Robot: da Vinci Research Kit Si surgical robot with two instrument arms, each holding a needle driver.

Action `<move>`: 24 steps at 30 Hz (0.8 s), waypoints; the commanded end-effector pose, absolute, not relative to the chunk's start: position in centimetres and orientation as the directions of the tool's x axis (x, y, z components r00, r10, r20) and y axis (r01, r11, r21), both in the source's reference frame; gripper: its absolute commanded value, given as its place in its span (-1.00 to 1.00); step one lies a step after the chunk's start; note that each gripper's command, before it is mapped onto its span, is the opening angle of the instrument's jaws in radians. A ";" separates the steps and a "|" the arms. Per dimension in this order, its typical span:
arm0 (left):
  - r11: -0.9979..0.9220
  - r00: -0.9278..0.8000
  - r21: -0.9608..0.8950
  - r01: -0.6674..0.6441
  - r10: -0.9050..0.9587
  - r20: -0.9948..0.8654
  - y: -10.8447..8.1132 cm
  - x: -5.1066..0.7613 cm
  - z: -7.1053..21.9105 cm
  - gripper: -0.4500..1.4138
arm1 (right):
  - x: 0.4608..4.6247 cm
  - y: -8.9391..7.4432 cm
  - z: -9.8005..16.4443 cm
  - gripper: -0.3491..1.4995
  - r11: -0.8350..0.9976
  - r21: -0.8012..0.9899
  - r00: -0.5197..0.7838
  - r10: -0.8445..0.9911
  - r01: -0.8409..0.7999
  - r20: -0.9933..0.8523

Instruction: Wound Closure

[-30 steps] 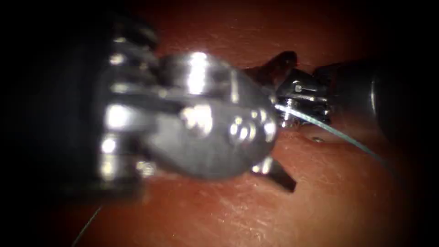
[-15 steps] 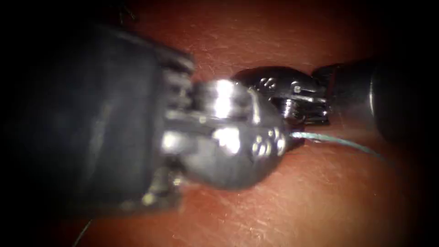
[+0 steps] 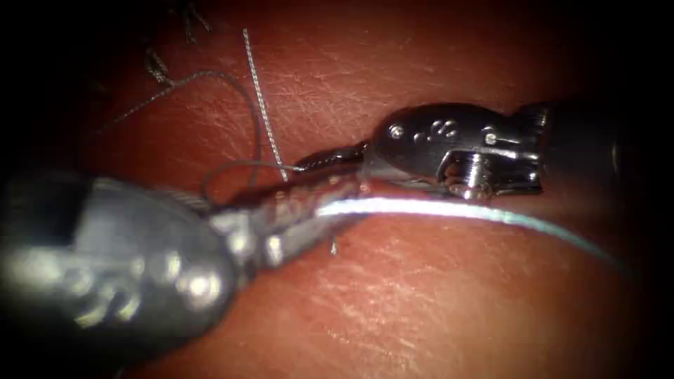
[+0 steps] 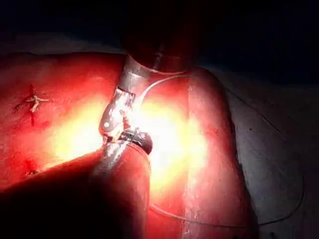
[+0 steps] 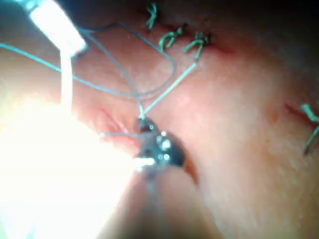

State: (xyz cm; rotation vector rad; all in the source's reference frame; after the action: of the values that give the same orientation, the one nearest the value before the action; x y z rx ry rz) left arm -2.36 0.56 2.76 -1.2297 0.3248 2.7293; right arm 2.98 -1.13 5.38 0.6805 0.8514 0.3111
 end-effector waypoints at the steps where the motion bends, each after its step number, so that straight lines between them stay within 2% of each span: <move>1: -0.971 -0.655 0.140 -0.196 0.024 -0.755 0.5 -2.33 2.8 -1.00 | 2.94 -1.2 5.4 -1.00 0.759 0.651 0.612 0.514 0.003 -0.601; 10: -0.981 -0.618 0.159 -0.106 -0.061 -0.784 0.2 -1.61 2.8 -1.00 | 2.65 -1.3 5.2 -1.00 0.766 0.641 0.549 0.514 0.052 -0.659; 17: -0.979 -0.609 0.193 -0.065 -0.114 -0.785 0.1 -1.36 2.9 -1.00 | 2.53 -1.3 4.9 -1.00 0.774 0.626 0.501 0.508 0.091 -0.701; 18: -0.979 -0.607 0.197 -0.059 -0.122 -0.785 0.1 -1.35 2.9 -1.00 | 2.53 -1.3 4.8 -0.89 0.774 0.625 0.490 0.510 0.096 -0.707; 19: -0.979 -0.605 0.198 -0.057 -0.124 -0.786 0.1 -1.34 2.9 -1.00 | 2.54 -1.3 4.8 -0.49 0.771 0.629 0.474 0.520 0.099 -0.711; 21: -0.978 -0.604 0.204 -0.052 -0.132 -0.786 0.1 -1.35 3.0 -1.00 | 2.55 -1.2 4.7 -0.11 0.766 0.634 0.454 0.531 0.103 -0.715; 22: -0.977 -0.601 0.208 -0.045 -0.140 -0.787 0.1 -1.35 3.0 -1.00 | 2.56 -1.2 4.6 0.14 0.764 0.637 0.448 0.536 0.103 -0.715; 24: -0.976 -0.597 0.213 -0.038 -0.149 -0.788 0.1 -1.36 3.0 -1.00 | 2.57 -1.2 4.6 0.49 0.764 0.638 0.442 0.542 0.095 -0.715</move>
State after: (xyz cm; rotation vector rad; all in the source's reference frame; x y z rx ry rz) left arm -1.31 0.11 2.94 -1.4409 0.3411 2.8514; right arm 2.50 -1.16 4.54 0.6678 1.0970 0.3109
